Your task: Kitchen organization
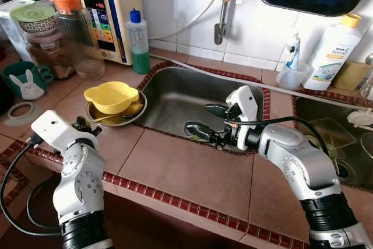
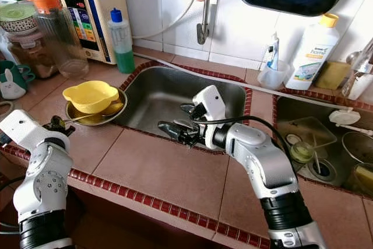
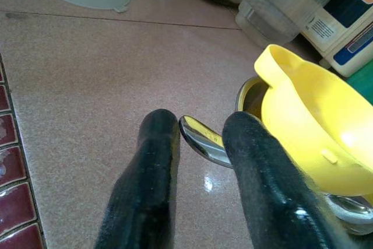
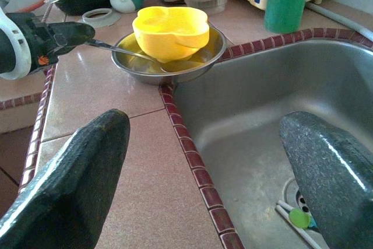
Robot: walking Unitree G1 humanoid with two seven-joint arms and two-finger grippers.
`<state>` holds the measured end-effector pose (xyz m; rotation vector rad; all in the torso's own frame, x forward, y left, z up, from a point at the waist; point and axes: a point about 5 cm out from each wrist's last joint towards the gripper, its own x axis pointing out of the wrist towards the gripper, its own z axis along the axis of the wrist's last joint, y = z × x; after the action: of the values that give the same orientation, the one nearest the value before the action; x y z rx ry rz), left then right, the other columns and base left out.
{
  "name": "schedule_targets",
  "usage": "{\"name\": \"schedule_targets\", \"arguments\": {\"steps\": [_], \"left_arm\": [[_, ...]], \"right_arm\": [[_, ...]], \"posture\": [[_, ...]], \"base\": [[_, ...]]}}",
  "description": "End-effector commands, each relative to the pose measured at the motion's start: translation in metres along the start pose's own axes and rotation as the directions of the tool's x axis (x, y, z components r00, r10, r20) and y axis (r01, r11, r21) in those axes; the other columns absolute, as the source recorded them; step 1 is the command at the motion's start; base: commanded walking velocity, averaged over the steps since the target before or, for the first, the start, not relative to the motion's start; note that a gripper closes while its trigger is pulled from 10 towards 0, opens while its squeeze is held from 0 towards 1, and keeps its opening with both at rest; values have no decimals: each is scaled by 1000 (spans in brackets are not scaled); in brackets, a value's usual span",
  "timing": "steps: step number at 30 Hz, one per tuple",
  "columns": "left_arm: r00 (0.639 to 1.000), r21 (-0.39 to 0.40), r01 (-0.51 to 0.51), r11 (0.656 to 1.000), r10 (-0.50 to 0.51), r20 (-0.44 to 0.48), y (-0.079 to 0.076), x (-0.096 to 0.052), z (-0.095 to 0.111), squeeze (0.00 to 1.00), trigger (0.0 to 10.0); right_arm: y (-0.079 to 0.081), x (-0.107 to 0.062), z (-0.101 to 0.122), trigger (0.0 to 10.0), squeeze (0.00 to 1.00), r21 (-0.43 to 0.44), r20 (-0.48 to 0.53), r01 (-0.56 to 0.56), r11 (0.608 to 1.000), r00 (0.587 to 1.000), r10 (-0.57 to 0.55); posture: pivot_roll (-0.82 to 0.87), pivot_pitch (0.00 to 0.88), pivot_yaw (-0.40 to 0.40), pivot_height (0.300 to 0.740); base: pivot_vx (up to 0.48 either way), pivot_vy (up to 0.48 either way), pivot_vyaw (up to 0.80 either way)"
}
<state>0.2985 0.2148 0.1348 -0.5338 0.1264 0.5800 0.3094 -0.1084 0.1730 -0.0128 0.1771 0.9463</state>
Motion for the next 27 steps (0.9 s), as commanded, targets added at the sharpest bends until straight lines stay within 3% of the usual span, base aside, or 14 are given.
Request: {"name": "schedule_targets", "arguments": {"steps": [1,27], "left_arm": [[1000,1,-9,1000,9,7,-1,1,2,0,0],[999,24,-31,999,30,35,1,1,5,0,0]], "right_arm": [[-3,-2,6,10000,0,-13,15,3,1000,1000,-3],[-3,-1,6,10000,0,-15,17,7,1000,1000,-6]], "posture": [[52,1,0,740],[53,2,-1,740]], "base": [[0,0,0],[0,0,0]]}}
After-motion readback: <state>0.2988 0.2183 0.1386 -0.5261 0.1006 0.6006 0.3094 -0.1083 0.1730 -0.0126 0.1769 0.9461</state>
